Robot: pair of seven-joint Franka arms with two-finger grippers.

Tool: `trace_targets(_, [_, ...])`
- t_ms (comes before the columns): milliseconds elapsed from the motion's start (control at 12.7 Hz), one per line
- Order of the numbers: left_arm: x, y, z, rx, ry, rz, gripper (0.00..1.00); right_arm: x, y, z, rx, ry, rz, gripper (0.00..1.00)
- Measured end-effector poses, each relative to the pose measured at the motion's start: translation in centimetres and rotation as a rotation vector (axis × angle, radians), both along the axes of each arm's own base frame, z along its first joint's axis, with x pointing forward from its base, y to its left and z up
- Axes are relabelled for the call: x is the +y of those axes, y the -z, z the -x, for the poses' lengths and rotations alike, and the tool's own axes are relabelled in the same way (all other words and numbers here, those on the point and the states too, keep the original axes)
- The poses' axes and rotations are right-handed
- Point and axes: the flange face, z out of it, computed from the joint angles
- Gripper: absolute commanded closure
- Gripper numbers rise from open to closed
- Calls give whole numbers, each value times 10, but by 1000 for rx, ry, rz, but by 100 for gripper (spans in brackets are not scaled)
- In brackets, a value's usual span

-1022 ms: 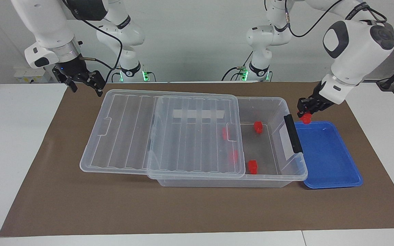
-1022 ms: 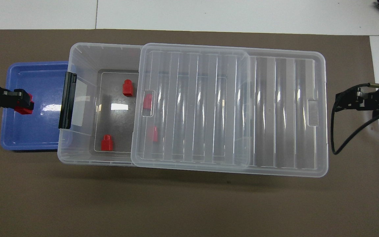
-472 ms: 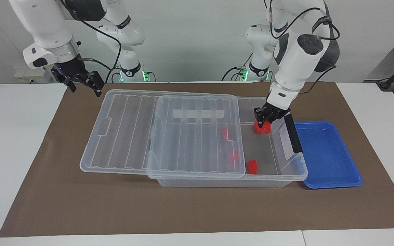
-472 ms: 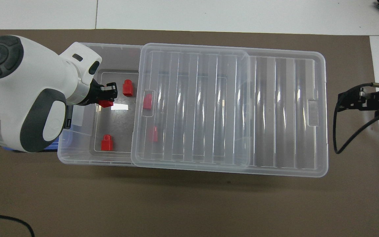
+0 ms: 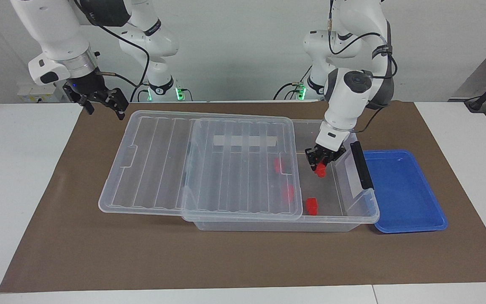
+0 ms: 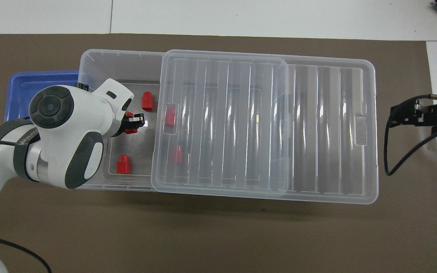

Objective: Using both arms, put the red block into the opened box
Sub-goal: 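Carry the red block with the left gripper into the open box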

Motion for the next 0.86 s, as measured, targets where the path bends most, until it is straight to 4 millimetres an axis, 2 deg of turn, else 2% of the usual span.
trace_targets(79, [1,6,2,-7,4,-7,100,-4,1,-1,-9,4,0,79])
trace_targets(157, [1,14,3,-19,-4,-3,100,-9,3,-2,-10,9,0,100])
trace_targets(314, [0,34,1,-29,-21,6,100,-20,9,-3,-26,26,1,100])
trace_targets(550, [-2,58,-4,-28,-29,9,100,-44,31,4,-47,47,4,100])
trace_targets(865, [-3,85,-2,-37,-28,17,100,-64,82,2,-118,42,11,100])
